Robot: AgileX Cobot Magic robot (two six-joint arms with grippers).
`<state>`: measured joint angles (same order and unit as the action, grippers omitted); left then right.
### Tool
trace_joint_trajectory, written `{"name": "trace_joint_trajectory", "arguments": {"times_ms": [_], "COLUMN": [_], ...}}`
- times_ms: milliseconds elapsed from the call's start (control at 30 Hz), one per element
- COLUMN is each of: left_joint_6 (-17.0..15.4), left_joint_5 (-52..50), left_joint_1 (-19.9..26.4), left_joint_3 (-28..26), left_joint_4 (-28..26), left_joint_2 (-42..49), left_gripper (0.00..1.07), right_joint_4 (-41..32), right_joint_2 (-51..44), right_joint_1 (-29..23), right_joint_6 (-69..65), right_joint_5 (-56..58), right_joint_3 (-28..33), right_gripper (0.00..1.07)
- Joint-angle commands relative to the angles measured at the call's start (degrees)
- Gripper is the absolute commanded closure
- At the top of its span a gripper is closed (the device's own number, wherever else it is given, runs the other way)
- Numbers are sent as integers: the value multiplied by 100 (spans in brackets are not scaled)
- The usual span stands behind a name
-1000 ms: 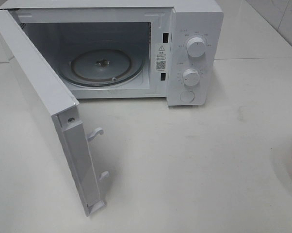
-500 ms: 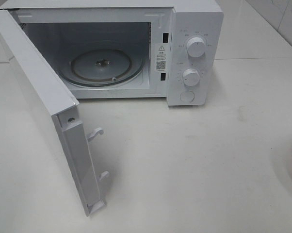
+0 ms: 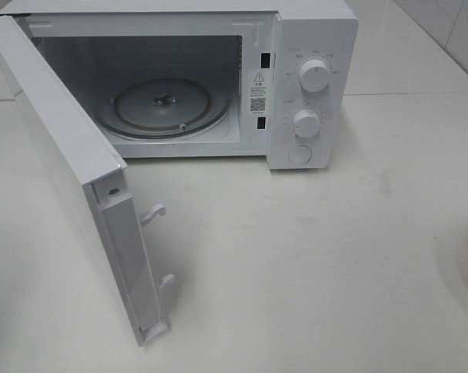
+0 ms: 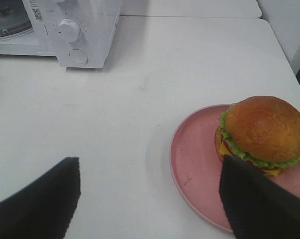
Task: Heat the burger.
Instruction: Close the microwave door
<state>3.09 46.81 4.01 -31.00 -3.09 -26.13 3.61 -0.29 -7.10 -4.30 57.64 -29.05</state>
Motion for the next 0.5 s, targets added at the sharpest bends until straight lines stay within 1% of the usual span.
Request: {"name": "trace_joint_trajectory", "arguments": {"times_ms": [33,67,133,167,200,233,267,300,333,367,400,433,467,500], "left_joint_6": [-29,-11,17,183,183,292,533,533,785,785,997,1117,1117,1301], "left_joint_5": [-355,-584,-733,-1180,-1180,-1438,-1931,-1931,-2578,-2578,-3168,-3489,-3489,-3976], "left_joint_1": [0,0,0,0,0,0,0,0,0,0,0,0,0,0], "left_joint_3": [-23,-6,34,143,143,229,413,413,653,653,877,991,991,1192], "left_joint_4": [-29,-29,-29,-74,-74,-115,-264,-264,-510,-510,-779,-911,-911,-1134], "left_joint_2": [-372,-642,-773,-997,-997,-1071,-1226,-1226,-1375,-1375,-1495,-1564,-1564,-1707], "left_gripper": [100,107,107,107,107,107,107,107,107,107,107,107,107,107], "right_joint_4": [-11,-11,-11,-11,-11,-11,-11,-11,-11,-11,-11,-11,-11,-11], "right_joint_2": [-172,-172,-172,-172,-172,-172,-172,-172,-172,-172,-172,-172,-172,-172], "right_joint_1": [40,40,40,40,40,40,40,40,40,40,40,40,40,40], "right_joint_6": [80,80,80,80,80,80,80,80,80,80,80,80,80,80], "right_joint_5": [-69,-69,-69,-69,-69,-69,-69,-69,-69,-69,-69,-69,-69,-69], "right_joint_3": [23,23,23,23,23,23,23,23,23,23,23,23,23,23], "right_gripper": [32,32,32,32,32,32,32,32,32,32,32,32,32,32]}}
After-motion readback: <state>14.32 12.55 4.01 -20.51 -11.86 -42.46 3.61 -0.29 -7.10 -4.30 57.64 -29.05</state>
